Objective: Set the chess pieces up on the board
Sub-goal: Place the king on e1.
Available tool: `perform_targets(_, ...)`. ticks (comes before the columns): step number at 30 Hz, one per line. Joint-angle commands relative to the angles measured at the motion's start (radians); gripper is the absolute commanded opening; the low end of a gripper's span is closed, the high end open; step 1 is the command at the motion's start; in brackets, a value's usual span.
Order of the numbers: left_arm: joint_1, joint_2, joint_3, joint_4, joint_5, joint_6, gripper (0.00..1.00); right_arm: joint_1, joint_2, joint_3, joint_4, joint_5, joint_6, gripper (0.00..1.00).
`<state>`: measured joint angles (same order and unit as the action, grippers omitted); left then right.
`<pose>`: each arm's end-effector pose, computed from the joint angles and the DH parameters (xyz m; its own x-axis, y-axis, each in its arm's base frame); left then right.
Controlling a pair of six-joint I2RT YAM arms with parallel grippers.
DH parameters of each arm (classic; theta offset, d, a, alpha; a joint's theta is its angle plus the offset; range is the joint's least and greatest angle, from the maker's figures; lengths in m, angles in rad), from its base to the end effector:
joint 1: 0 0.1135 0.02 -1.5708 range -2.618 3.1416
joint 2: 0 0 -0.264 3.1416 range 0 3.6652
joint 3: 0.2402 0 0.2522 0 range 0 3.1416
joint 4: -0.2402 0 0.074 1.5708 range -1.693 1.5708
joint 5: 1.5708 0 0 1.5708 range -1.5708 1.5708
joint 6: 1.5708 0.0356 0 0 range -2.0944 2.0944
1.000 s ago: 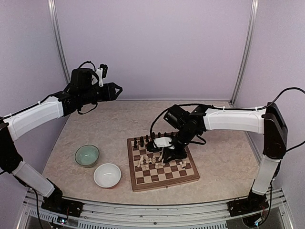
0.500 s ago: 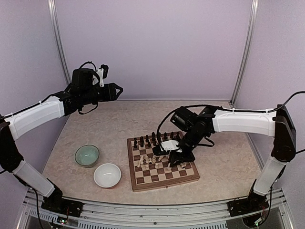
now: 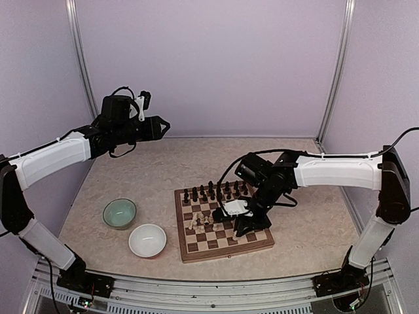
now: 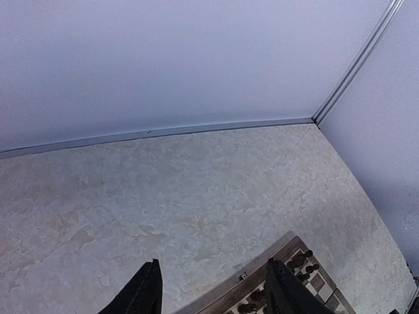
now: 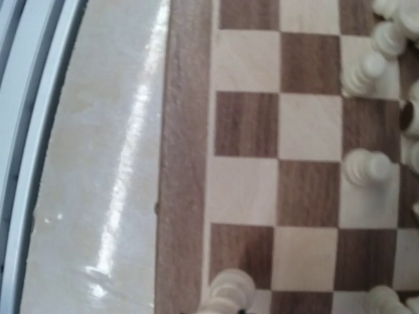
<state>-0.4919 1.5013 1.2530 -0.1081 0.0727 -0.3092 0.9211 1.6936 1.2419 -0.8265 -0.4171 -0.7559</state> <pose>0.3130 -0.1706 0.3366 -0.4545 -0.1007 -0.8850 0.4123 0.8569 -0.3093 0.1879 0.2712 0.2205 0.1264 -0.8703 -0.4760 -0.9785 -0.1882 0.0844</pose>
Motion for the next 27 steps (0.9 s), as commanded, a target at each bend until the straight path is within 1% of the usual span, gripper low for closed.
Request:
perform_targets(1,-0.005,0.007,0.042,-0.012,0.011,0.01,0.54,0.053,-0.017,-0.018,0.004,0.046,-0.013,0.01)
perform_targets(3,-0.005,0.007,0.043,-0.013,0.011,0.011,0.54,0.064,-0.009,-0.022,0.016,0.071,-0.014,0.01)
perform_targets(15,-0.006,0.007,0.046,-0.016,0.019,0.01,0.55,0.065,0.028,-0.016,0.068,0.102,0.004,0.02)
perform_targets(27,-0.007,0.008,0.047,-0.018,0.023,0.01,0.58,0.065,0.05,-0.019,0.074,0.08,0.013,0.02)
